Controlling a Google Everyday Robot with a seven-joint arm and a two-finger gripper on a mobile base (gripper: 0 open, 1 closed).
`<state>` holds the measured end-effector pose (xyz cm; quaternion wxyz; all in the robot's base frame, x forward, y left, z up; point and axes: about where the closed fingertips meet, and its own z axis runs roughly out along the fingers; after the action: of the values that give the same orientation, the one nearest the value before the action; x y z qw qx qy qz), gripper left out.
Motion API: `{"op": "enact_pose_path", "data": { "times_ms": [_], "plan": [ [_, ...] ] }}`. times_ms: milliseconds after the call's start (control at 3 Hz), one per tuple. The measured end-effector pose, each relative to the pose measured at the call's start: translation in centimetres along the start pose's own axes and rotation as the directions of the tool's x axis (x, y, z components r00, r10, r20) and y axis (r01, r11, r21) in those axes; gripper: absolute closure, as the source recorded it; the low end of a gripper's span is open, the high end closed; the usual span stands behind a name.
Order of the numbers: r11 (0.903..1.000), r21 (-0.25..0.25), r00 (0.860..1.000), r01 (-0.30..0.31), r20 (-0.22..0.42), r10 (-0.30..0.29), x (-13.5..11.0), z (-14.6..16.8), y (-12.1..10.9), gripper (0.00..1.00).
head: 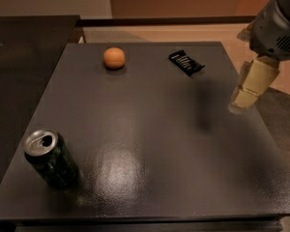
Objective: Pick orange
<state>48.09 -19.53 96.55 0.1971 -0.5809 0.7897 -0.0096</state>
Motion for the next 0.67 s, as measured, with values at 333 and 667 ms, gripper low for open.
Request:
{"op": "enact_pose_path", "data": {
  "times_ms": [333,667],
  "plan": [
    [0.999,0.001,0.997,-0.045,0.07,0.045,-2.1,2.6,-2.7,0.0],
    [0.9965,0.0,0.986,-0.084,0.144,0.083,-5.1,5.4,-4.9,0.0]
  ]
}}
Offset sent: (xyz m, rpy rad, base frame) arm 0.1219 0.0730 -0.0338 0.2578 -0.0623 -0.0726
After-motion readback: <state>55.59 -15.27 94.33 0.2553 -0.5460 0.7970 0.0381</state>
